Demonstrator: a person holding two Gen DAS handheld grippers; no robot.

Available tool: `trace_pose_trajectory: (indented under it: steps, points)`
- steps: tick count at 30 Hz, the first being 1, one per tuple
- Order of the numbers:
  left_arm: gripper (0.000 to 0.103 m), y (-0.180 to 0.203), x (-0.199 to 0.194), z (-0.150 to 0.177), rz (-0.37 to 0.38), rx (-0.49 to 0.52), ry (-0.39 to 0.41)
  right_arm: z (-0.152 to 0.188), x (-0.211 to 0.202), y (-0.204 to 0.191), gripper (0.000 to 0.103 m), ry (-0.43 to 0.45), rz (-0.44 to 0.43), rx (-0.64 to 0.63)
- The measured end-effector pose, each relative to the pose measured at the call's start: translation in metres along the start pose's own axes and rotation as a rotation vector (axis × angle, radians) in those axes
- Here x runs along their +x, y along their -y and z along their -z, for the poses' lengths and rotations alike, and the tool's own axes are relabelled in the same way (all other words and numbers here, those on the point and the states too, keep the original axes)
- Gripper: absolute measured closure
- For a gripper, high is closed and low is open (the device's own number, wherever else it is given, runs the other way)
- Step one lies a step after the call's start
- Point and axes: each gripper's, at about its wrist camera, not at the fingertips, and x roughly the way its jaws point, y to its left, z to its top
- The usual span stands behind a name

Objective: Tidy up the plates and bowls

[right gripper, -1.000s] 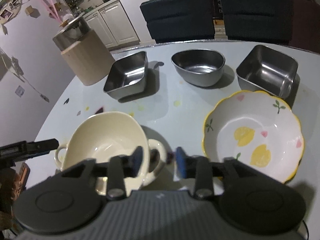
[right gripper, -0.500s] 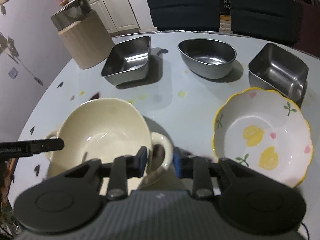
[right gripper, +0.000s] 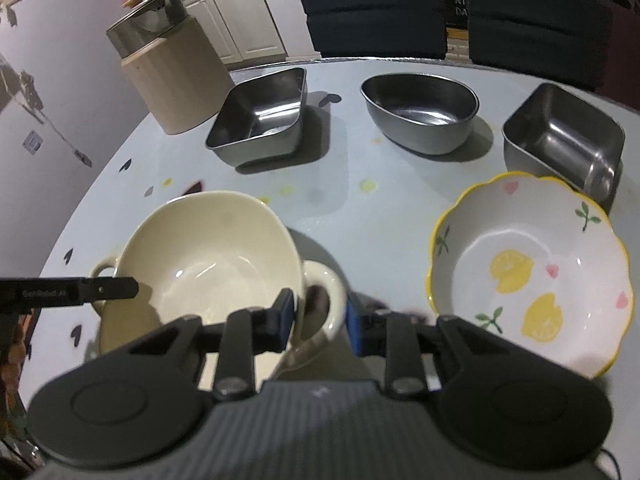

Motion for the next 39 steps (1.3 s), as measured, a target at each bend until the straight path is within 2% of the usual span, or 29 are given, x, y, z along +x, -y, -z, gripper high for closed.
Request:
trace_pose_trajectory:
  steps: [13,17,22,26,36,39]
  points:
    - [0.076,0.0,0.005,-0.001,0.009,-0.005,-0.009,-0.004,0.007,-0.001,0.07,-0.042,0.003,0.014]
    - [0.076,0.001,0.006,-0.001,0.004,-0.009,-0.012,-0.002,0.015,0.01,0.073,-0.091,-0.06,0.1]
    - [0.076,0.0,0.008,-0.002,0.005,-0.016,-0.019,-0.002,0.017,0.014,0.075,-0.088,-0.053,0.144]
    - [0.076,0.0,0.008,-0.002,0.009,0.001,-0.02,-0.002,0.018,0.01,0.074,-0.087,-0.035,0.115]
    - [0.076,0.0,0.01,-0.002,0.018,-0.004,-0.028,-0.003,0.019,0.01,0.074,-0.07,-0.023,0.147]
    - [0.076,-0.001,0.011,-0.002,0.023,-0.009,-0.029,-0.003,0.017,0.009,0.07,-0.068,-0.009,0.133]
